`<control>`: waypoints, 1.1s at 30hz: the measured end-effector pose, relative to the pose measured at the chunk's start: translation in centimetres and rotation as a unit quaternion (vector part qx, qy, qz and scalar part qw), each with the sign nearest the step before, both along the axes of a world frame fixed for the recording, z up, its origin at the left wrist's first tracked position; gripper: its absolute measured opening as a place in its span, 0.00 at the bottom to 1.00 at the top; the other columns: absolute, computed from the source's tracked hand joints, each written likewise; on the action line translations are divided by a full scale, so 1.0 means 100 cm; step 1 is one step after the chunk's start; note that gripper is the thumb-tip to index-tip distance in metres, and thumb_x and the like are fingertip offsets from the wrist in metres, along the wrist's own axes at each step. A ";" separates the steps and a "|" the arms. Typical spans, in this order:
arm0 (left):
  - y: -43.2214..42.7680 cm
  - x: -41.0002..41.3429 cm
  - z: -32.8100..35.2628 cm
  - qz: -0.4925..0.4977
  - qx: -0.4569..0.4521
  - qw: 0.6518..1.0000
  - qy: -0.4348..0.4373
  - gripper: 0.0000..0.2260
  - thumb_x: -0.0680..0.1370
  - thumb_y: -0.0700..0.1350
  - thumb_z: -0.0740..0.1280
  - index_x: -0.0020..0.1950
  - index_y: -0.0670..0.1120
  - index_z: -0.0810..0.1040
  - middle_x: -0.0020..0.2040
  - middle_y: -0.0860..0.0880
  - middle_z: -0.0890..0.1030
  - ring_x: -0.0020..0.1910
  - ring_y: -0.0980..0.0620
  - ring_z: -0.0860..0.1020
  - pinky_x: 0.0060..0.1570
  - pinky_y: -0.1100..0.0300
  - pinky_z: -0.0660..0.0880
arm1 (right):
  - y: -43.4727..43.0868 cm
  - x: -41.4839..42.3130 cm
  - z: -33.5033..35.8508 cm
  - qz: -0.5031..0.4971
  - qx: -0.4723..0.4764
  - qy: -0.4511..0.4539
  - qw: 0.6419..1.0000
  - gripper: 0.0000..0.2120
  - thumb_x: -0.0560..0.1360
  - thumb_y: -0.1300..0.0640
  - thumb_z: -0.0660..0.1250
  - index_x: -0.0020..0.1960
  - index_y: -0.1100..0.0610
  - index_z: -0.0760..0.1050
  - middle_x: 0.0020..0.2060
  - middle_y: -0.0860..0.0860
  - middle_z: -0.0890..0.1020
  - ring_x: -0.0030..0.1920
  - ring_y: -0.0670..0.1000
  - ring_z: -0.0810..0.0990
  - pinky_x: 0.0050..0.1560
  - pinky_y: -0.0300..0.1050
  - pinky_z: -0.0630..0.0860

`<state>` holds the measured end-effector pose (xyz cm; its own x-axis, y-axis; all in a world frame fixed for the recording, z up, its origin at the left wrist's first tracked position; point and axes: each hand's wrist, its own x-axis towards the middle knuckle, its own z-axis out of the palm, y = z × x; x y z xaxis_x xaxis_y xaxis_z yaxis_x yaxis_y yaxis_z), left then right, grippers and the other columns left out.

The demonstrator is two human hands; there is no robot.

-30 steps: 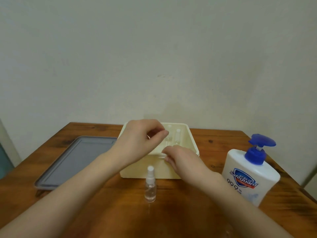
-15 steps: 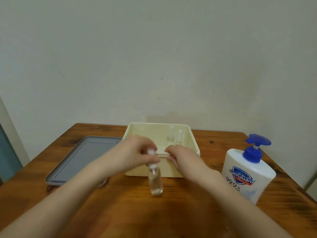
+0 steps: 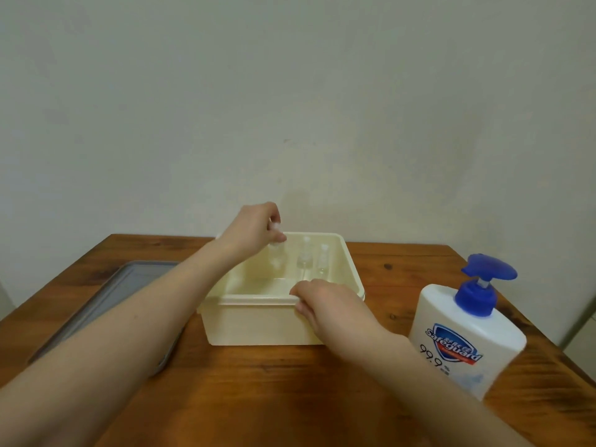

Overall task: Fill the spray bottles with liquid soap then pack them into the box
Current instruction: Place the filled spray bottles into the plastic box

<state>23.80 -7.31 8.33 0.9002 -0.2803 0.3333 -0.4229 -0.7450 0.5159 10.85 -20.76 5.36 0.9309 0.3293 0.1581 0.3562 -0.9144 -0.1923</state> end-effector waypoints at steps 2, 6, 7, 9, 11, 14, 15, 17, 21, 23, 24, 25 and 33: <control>-0.006 0.011 -0.013 -0.003 0.027 0.999 0.020 0.12 0.69 0.42 0.73 0.49 0.41 0.76 0.42 0.46 0.75 0.43 0.47 0.74 0.40 0.60 0.67 | -0.001 0.000 -0.001 0.002 -0.001 -0.002 1.000 0.15 0.82 0.58 0.50 0.66 0.56 0.67 0.55 0.54 0.77 0.53 0.56 0.76 0.53 0.48 0.70; -0.014 0.021 -0.026 -0.020 0.027 0.999 0.041 0.12 0.69 0.39 0.73 0.50 0.39 0.76 0.42 0.45 0.75 0.38 0.48 0.75 0.44 0.56 0.75 | -0.001 0.001 -0.002 0.005 -0.012 -0.013 1.000 0.14 0.82 0.59 0.51 0.65 0.56 0.67 0.54 0.54 0.76 0.52 0.55 0.75 0.53 0.47 0.68; -0.015 0.022 -0.028 -0.024 0.022 0.998 0.045 0.12 0.70 0.39 0.73 0.50 0.38 0.76 0.42 0.45 0.75 0.37 0.48 0.76 0.44 0.55 0.76 | 0.000 0.001 -0.002 0.005 -0.013 -0.012 1.000 0.14 0.81 0.60 0.52 0.65 0.56 0.67 0.54 0.54 0.76 0.53 0.55 0.75 0.53 0.46 0.68; -0.018 0.022 -0.030 -0.031 0.023 0.998 0.046 0.11 0.70 0.38 0.72 0.50 0.38 0.76 0.42 0.45 0.75 0.35 0.48 0.76 0.42 0.57 0.75 | 0.000 0.001 -0.001 0.004 -0.014 -0.013 1.000 0.14 0.81 0.61 0.53 0.65 0.56 0.67 0.54 0.53 0.76 0.53 0.54 0.75 0.52 0.46 0.67; -0.020 0.023 -0.030 -0.034 0.023 0.998 0.042 0.12 0.70 0.38 0.72 0.50 0.38 0.75 0.41 0.44 0.76 0.34 0.48 0.76 0.42 0.56 0.75 | 0.000 0.001 -0.001 0.005 -0.018 -0.018 1.000 0.14 0.81 0.61 0.52 0.66 0.56 0.67 0.54 0.54 0.76 0.53 0.55 0.74 0.52 0.46 0.67; -0.023 0.024 -0.031 -0.037 0.018 0.998 0.043 0.12 0.70 0.38 0.72 0.51 0.37 0.75 0.40 0.45 0.75 0.34 0.48 0.75 0.43 0.56 0.74 | 0.000 0.000 -0.002 0.004 -0.021 -0.019 1.000 0.14 0.81 0.61 0.52 0.65 0.56 0.67 0.54 0.54 0.76 0.53 0.55 0.74 0.50 0.46 0.65; -0.023 0.024 -0.031 -0.037 0.017 0.998 0.043 0.12 0.70 0.38 0.72 0.51 0.37 0.75 0.38 0.45 0.75 0.33 0.48 0.75 0.42 0.57 0.74 | 0.000 0.000 -0.002 0.002 -0.021 -0.018 1.000 0.14 0.81 0.61 0.52 0.65 0.56 0.67 0.54 0.54 0.76 0.52 0.55 0.74 0.49 0.46 0.65; -0.024 0.024 -0.032 -0.040 0.014 0.998 0.039 0.12 0.70 0.38 0.72 0.50 0.37 0.74 0.34 0.48 0.73 0.33 0.48 0.75 0.38 0.59 0.72 | -0.001 0.001 -0.002 0.001 -0.022 -0.017 1.000 0.14 0.81 0.61 0.52 0.65 0.56 0.67 0.54 0.54 0.76 0.52 0.55 0.74 0.50 0.46 0.65; -0.024 0.025 -0.034 -0.039 0.010 0.999 0.035 0.11 0.70 0.38 0.72 0.49 0.37 0.74 0.31 0.51 0.71 0.29 0.52 0.73 0.32 0.64 0.68 | 0.000 0.001 -0.003 -0.001 -0.019 -0.016 1.000 0.14 0.81 0.62 0.53 0.65 0.56 0.67 0.54 0.53 0.76 0.53 0.55 0.74 0.50 0.45 0.64; -0.026 0.025 -0.035 -0.040 0.013 0.999 0.034 0.11 0.70 0.38 0.72 0.49 0.37 0.74 0.31 0.51 0.72 0.29 0.52 0.73 0.32 0.62 0.68 | 0.000 0.000 -0.002 -0.002 -0.014 -0.017 1.000 0.14 0.81 0.61 0.53 0.65 0.56 0.67 0.54 0.53 0.76 0.53 0.55 0.74 0.52 0.46 0.65; -0.026 0.025 -0.034 -0.041 0.019 0.998 0.032 0.12 0.70 0.38 0.71 0.50 0.37 0.74 0.31 0.50 0.72 0.31 0.50 0.73 0.34 0.61 0.69 | 0.000 0.000 -0.002 -0.002 -0.015 -0.018 1.000 0.14 0.81 0.61 0.53 0.65 0.56 0.67 0.54 0.53 0.76 0.53 0.55 0.74 0.52 0.46 0.66; -0.027 0.025 -0.034 -0.041 0.028 0.998 0.029 0.12 0.70 0.39 0.71 0.51 0.37 0.74 0.33 0.48 0.73 0.34 0.49 0.74 0.37 0.59 0.71 | 0.000 0.000 -0.002 -0.002 -0.016 -0.018 1.000 0.14 0.81 0.61 0.53 0.66 0.56 0.67 0.54 0.53 0.76 0.53 0.55 0.74 0.53 0.46 0.66; -0.027 0.023 -0.034 -0.023 0.072 0.996 0.040 0.19 0.71 0.43 0.72 0.56 0.39 0.68 0.50 0.38 0.77 0.48 0.40 0.76 0.46 0.52 0.72 | -0.001 0.001 -0.002 -0.001 -0.011 -0.014 1.000 0.15 0.81 0.60 0.52 0.66 0.56 0.66 0.55 0.54 0.76 0.53 0.55 0.74 0.54 0.47 0.66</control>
<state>26.15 -9.97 4.93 0.9070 -0.3621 0.2150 -0.4210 -0.7944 0.4379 10.93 -20.83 5.14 0.9270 0.3306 0.1773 0.3590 -0.9190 -0.1629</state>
